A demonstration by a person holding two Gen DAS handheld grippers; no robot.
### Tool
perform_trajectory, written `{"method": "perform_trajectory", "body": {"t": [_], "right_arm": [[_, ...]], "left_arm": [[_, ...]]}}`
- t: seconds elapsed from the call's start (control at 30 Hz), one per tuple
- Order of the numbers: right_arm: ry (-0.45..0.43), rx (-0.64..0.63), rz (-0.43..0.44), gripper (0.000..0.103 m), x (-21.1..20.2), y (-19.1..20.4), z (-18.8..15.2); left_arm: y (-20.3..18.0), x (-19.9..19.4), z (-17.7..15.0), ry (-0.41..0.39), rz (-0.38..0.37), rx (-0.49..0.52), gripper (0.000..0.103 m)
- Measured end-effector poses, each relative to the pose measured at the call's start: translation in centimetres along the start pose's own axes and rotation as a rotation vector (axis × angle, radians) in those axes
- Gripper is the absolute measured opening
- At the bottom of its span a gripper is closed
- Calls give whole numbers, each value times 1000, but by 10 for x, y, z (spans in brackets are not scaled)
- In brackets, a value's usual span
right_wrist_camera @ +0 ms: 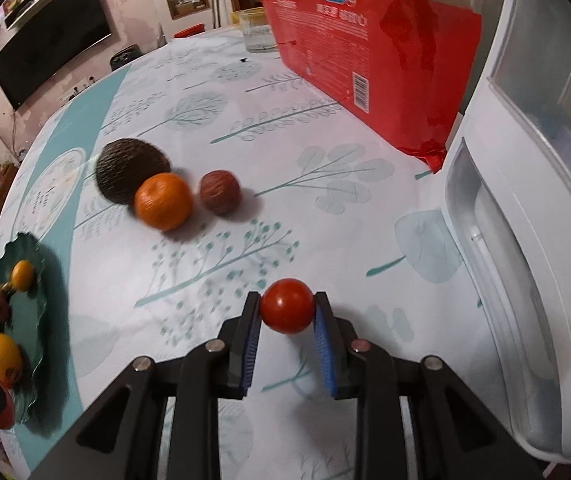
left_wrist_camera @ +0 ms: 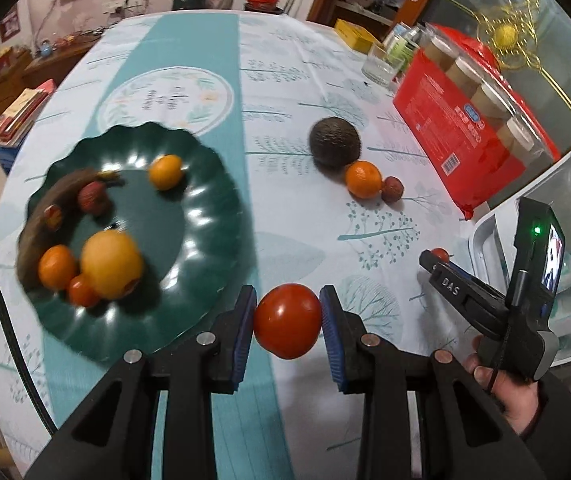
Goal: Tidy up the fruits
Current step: 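Lower both tomatoes onto the green plate and open both tools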
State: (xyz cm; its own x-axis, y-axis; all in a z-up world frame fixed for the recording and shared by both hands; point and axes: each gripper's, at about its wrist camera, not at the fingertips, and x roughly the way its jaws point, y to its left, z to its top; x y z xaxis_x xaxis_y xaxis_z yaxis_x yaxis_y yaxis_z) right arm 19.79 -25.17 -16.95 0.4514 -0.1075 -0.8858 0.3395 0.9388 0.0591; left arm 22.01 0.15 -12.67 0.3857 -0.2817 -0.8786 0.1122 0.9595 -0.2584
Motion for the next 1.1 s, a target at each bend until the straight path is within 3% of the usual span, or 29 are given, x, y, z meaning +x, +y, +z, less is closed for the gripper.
{"method": "perform_trajectory", "body": {"t": [0.5, 1.1], "right_arm": [[16, -33, 62, 26, -38, 64, -36], [-12, 2, 122, 26, -57, 167, -76]], "left_arm": [[84, -46, -9, -43, 24, -49, 31], [161, -38, -8, 52, -51, 57, 31]]}}
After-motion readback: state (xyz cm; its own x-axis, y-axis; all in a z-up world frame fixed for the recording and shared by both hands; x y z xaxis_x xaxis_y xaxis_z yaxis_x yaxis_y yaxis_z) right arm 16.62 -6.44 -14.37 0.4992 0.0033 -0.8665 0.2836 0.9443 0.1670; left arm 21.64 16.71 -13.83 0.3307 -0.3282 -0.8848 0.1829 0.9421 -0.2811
